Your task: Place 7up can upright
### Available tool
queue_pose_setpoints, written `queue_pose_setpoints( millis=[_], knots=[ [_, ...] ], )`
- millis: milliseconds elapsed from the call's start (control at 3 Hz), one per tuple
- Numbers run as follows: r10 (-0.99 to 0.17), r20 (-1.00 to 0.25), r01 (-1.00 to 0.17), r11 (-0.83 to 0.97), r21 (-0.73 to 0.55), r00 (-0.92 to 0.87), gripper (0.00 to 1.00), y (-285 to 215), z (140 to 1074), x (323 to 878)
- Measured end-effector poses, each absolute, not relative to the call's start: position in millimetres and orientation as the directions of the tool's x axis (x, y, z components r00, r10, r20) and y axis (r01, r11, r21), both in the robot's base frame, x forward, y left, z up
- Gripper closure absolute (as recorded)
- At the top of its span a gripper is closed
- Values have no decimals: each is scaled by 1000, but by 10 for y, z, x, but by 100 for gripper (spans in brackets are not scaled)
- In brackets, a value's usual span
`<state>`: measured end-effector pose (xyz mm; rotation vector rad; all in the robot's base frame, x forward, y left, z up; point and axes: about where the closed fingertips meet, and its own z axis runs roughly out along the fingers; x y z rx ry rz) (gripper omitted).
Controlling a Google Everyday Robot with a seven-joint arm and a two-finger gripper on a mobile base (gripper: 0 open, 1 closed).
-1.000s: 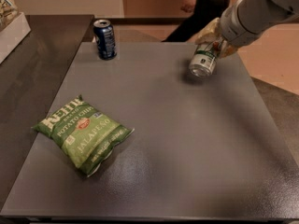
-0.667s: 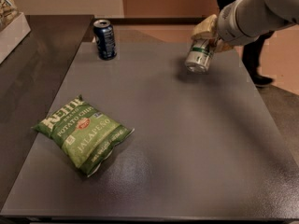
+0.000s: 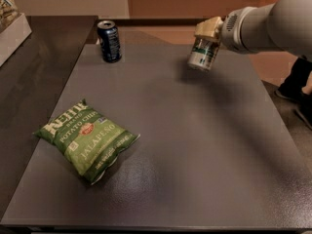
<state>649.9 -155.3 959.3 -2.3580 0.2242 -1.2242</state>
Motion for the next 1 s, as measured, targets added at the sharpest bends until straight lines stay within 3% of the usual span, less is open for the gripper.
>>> queue_pose_setpoints(
  millis=[1000],
  knots=[
    [-249, 900, 230, -911, -343, 358, 100, -1531, 9481, 6610]
  ],
)
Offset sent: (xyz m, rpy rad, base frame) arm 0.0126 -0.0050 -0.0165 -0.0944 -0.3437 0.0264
